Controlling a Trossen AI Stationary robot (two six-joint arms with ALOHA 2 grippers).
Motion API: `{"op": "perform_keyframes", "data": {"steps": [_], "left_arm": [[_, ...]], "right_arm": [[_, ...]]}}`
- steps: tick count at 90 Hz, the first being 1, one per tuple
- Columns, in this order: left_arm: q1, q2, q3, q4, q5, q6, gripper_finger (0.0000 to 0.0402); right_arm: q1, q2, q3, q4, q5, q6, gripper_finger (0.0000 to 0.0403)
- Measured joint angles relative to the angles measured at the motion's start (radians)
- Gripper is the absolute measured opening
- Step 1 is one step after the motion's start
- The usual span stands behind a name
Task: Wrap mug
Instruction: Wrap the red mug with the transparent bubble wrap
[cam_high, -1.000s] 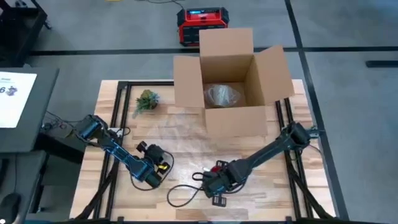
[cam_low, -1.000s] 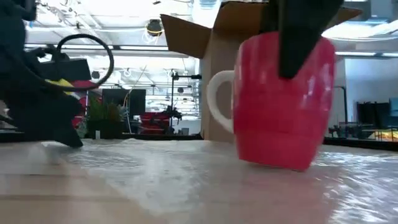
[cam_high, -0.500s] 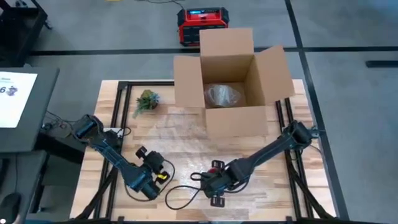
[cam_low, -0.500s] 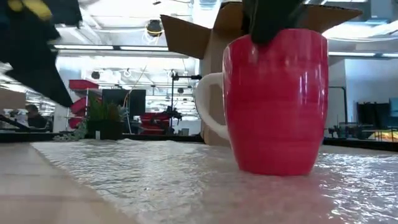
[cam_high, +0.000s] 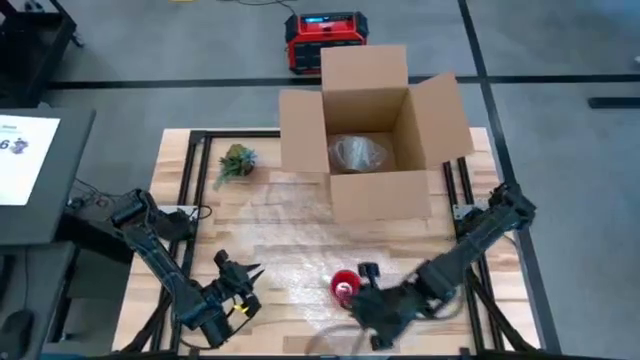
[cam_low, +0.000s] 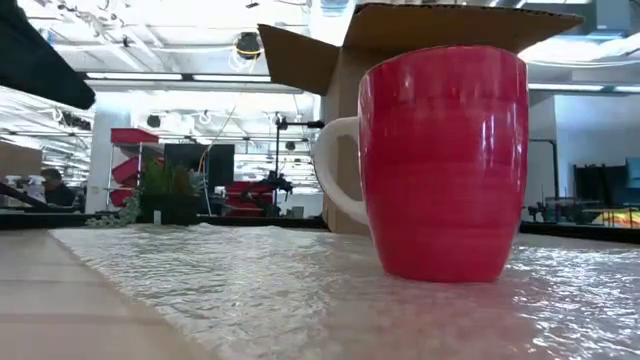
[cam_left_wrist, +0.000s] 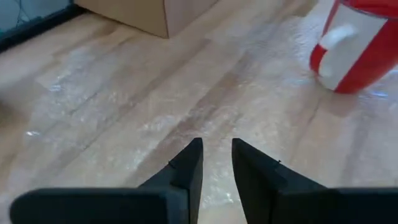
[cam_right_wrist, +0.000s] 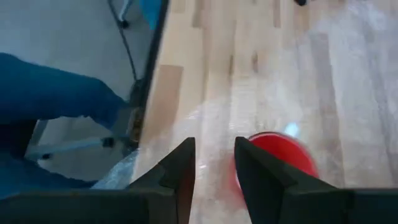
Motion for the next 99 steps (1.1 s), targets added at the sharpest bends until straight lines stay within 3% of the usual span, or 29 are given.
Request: {"op": "perform_keyframes", "data": {"steps": [9, 24, 36, 46, 66, 99], "left_arm": [[-0.001, 0.0, 0.0, -0.03, 0.011, -0.045, 0.0065], [0.011, 0.0, 0.0, -0.083, 0.117, -0.108, 0.0065], [0.015, 0.001, 0.0, -0.089, 0.131, -0.123, 0.0065], [0.027, 0.001, 0.0, -0.087, 0.131, -0.122, 0.0065], [0.043, 0.001, 0.0, -0.036, 0.13, -0.032, 0.0065], [0.043, 0.002, 0.0, 0.01, 0.14, 0.014, 0.0065]], "right_arm": [[0.062, 0.0, -0.028, 0.009, 0.01, 0.062, 0.0102], [0.148, 0.002, -0.182, 0.059, 0.065, 0.209, 0.0102], [0.149, 0.001, -0.331, 0.188, 0.077, 0.292, 0.0103], [0.11, 0.004, -0.371, 0.28, 0.076, 0.205, 0.0103], [0.005, 0.001, -0.313, 0.335, 0.013, -0.038, 0.0103], [-0.123, 0.004, -0.314, 0.271, -0.127, -0.099, 0.0103]]}}
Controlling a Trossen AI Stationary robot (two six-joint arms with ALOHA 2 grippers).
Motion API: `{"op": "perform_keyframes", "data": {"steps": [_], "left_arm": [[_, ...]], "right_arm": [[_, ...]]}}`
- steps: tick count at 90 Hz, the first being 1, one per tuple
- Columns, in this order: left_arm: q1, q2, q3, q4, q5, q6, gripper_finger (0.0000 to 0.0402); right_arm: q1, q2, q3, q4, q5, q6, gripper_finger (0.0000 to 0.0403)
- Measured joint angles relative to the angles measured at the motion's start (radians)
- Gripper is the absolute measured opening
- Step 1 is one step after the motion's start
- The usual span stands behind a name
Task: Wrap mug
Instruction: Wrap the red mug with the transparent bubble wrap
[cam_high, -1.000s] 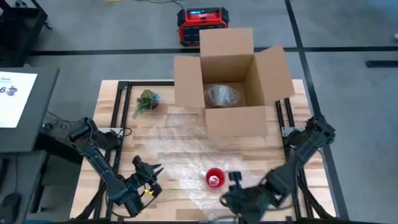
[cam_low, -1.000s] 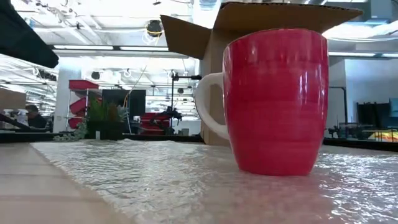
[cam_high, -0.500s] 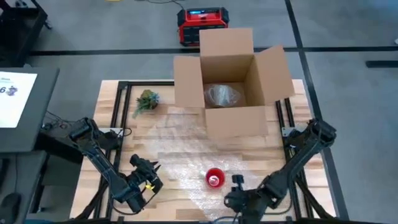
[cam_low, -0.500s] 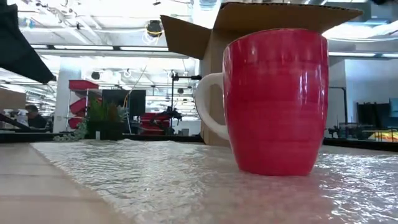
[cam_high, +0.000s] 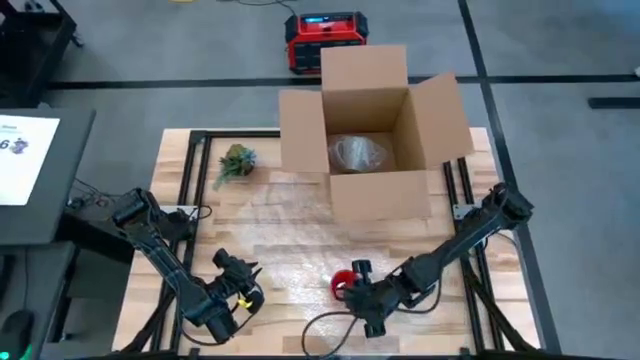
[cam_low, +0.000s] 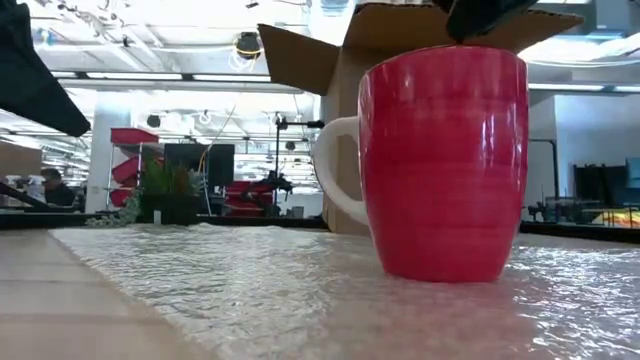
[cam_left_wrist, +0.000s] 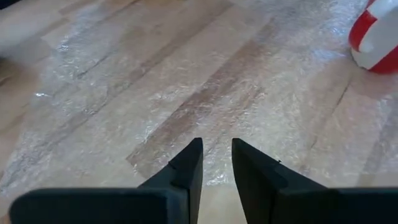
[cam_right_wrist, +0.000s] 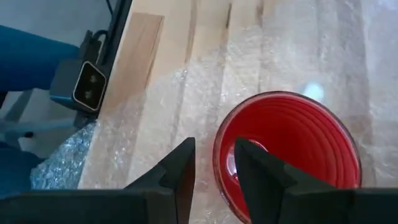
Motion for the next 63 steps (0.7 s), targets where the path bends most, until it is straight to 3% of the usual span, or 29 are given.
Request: {"op": "perform_keyframes", "data": {"steps": [13, 31, 41, 52, 63], "left_arm": [[0.003, 0.0, 0.0, 0.003, 0.002, 0.007, 0.0065], [0.004, 0.0, 0.0, 0.004, 0.007, 0.007, 0.0065], [0.004, 0.0, 0.0, 0.004, 0.007, 0.015, 0.0065], [0.004, 0.0, 0.0, 0.004, 0.007, 0.015, 0.0065], [0.004, 0.0, 0.0, 0.008, 0.007, 0.016, 0.0065]], "right_arm": [[-0.012, 0.046, -0.001, -0.003, -0.054, -0.033, 0.0127], [-0.019, 0.083, 0.0, -0.012, -0.05, -0.062, 0.0204], [-0.031, 0.082, 0.0, -0.016, -0.048, -0.044, 0.022], [-0.04, 0.082, 0.0, -0.016, -0.047, -0.043, 0.0191], [-0.046, 0.083, 0.0, -0.015, -0.048, -0.021, 0.0105]]}}
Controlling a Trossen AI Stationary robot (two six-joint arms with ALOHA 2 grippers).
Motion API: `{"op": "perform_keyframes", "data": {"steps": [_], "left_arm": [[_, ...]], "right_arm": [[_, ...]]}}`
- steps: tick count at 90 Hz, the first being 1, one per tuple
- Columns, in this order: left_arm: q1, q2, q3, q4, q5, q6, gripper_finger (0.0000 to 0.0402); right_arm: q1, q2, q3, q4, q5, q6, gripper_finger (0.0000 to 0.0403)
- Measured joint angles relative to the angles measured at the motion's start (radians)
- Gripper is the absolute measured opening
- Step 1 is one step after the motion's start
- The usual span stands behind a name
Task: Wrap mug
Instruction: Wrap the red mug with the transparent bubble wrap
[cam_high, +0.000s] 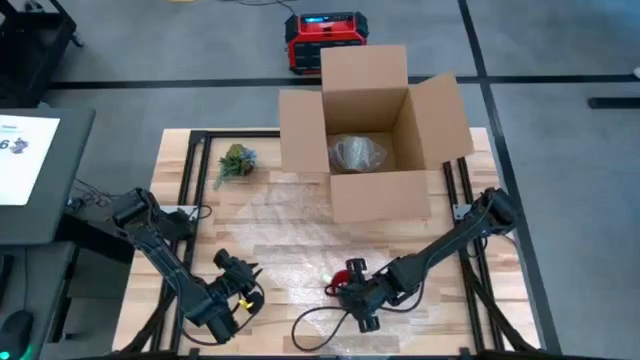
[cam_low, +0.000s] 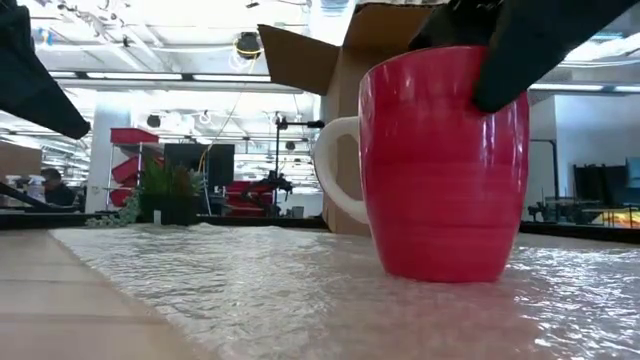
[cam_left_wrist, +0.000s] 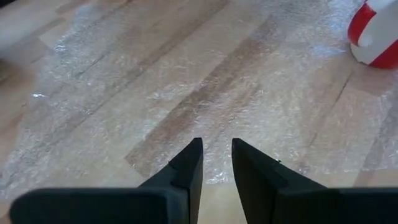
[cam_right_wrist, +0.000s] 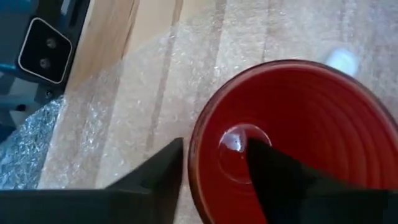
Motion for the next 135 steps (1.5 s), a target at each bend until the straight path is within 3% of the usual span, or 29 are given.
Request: {"op": "perform_keyframes", "data": {"steps": [7, 11, 35, 63, 90, 111, 126, 135], "left_arm": [[0.0, 0.0, 0.0, 0.0, 0.0, 0.0, 0.0065], [0.0, 0.0, 0.0, 0.0, 0.0, 0.0, 0.0065], [0.012, 0.004, -0.023, 0.039, 0.0, 0.008, 0.0065], [0.016, 0.004, -0.05, 0.081, 0.011, 0.018, 0.0065], [0.015, 0.004, -0.05, 0.083, 0.009, 0.018, 0.0065], [0.018, 0.004, -0.05, 0.082, 0.006, -0.001, 0.0066], [0.023, 0.004, -0.049, 0.012, 0.008, -0.119, 0.0075], [0.036, 0.004, -0.049, -0.102, 0.043, -0.241, 0.0089]], "right_arm": [[0.0, 0.0, 0.001, 0.006, 0.0, -0.003, 0.0035], [0.0, 0.0, 0.009, -0.006, -0.001, -0.01, 0.0017], [-0.049, 0.0, 0.112, -0.003, 0.025, -0.014, 0.001], [-0.118, 0.005, 0.076, -0.007, -0.053, 0.041, 0.0016], [-0.129, 0.063, 0.08, 0.007, -0.159, 0.035, 0.0046], [-0.132, 0.051, 0.112, 0.005, -0.156, -0.004, 0.0118], [-0.127, 0.049, 0.224, -0.132, -0.15, -0.016, 0.0156], [-0.1, 0.039, 0.292, -0.197, -0.085, -0.032, 0.016]]}}
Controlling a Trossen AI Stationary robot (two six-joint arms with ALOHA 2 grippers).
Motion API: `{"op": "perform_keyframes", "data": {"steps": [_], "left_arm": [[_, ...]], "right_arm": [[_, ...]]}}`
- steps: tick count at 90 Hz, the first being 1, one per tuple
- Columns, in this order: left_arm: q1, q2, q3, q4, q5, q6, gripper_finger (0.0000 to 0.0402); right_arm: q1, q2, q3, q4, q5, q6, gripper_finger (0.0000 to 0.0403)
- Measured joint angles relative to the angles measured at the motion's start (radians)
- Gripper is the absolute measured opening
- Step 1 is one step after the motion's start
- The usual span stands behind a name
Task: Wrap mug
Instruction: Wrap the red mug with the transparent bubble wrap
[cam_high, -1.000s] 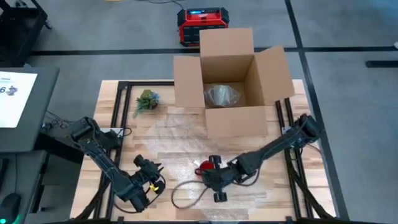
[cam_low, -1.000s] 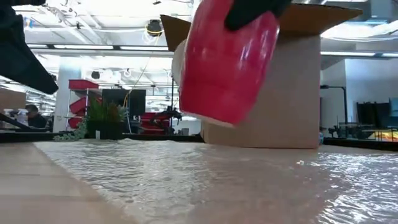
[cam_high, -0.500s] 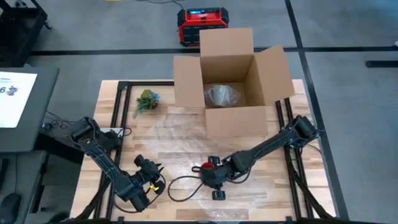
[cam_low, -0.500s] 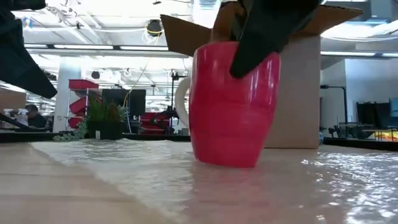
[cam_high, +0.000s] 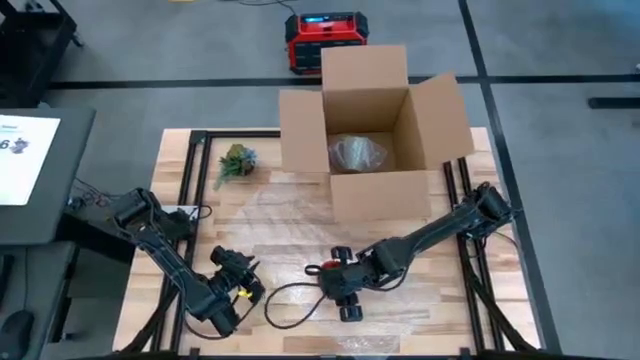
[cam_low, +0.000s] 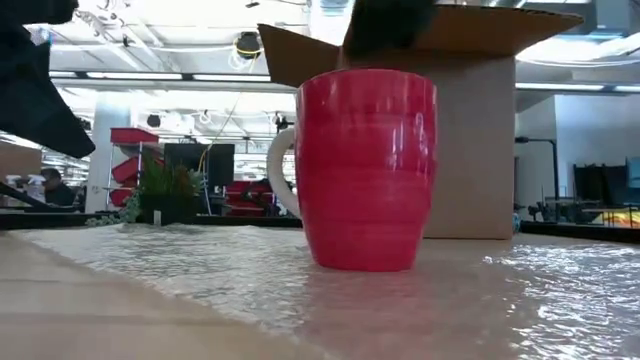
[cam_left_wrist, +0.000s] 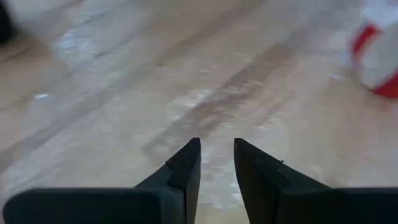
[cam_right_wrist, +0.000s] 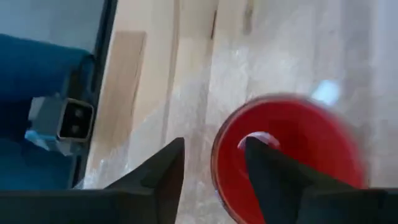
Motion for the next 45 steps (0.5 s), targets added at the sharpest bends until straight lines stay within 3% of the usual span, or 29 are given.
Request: {"op": "perform_keyframes", "data": {"steps": [10, 22, 32, 45], "left_arm": [[0.044, 0.0, -0.005, -0.126, 0.086, -0.073, 0.0115], [0.12, -0.002, -0.066, -0.133, 0.182, -0.078, 0.0153], [0.184, -0.025, -0.154, -0.056, 0.28, -0.009, 0.0185], [0.226, -0.133, -0.297, 0.113, 0.288, 0.032, 0.0219]], "right_arm": [[0.056, -0.033, 0.03, -0.01, 0.086, -0.005, 0.0155], [0.156, -0.076, 0.031, -0.003, 0.184, 0.04, 0.0145], [0.249, -0.078, 0.03, 0.003, 0.297, 0.081, 0.0139], [0.346, -0.062, 0.03, 0.005, 0.432, 0.107, 0.0134]]}}
